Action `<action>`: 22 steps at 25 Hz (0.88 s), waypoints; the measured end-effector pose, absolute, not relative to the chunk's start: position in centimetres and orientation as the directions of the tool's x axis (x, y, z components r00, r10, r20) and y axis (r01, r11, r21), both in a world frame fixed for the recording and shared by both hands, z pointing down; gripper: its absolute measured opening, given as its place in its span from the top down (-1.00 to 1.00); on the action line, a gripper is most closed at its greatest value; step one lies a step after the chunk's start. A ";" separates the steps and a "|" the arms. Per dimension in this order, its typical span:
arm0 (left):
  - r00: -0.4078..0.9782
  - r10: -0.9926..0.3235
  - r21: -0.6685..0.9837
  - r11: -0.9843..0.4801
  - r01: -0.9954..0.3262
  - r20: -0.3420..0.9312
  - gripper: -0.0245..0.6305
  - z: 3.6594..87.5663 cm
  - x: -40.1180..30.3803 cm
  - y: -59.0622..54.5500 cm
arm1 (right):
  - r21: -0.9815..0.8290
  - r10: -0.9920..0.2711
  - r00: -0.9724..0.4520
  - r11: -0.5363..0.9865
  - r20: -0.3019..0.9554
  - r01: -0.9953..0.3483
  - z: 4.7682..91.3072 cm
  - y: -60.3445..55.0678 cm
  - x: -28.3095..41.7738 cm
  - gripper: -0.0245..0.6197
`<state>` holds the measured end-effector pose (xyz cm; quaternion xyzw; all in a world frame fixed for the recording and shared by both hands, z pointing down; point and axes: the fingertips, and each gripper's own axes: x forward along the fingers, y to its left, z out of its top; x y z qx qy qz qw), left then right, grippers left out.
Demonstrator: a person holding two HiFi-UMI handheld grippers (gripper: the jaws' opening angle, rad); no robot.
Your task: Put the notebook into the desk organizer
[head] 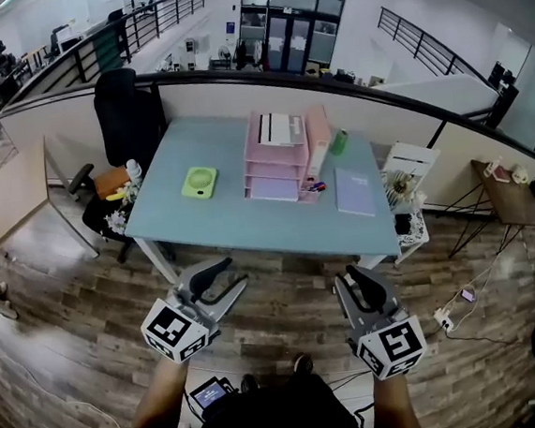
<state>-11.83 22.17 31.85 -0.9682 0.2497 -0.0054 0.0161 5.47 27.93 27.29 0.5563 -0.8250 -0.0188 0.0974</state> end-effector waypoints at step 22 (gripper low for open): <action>0.749 -0.657 -0.045 -0.753 -0.656 0.082 0.32 32.0 -7.8 17.5 | 0.074 -0.828 -0.550 0.559 0.111 -0.826 27.9 18.4 10.9 0.70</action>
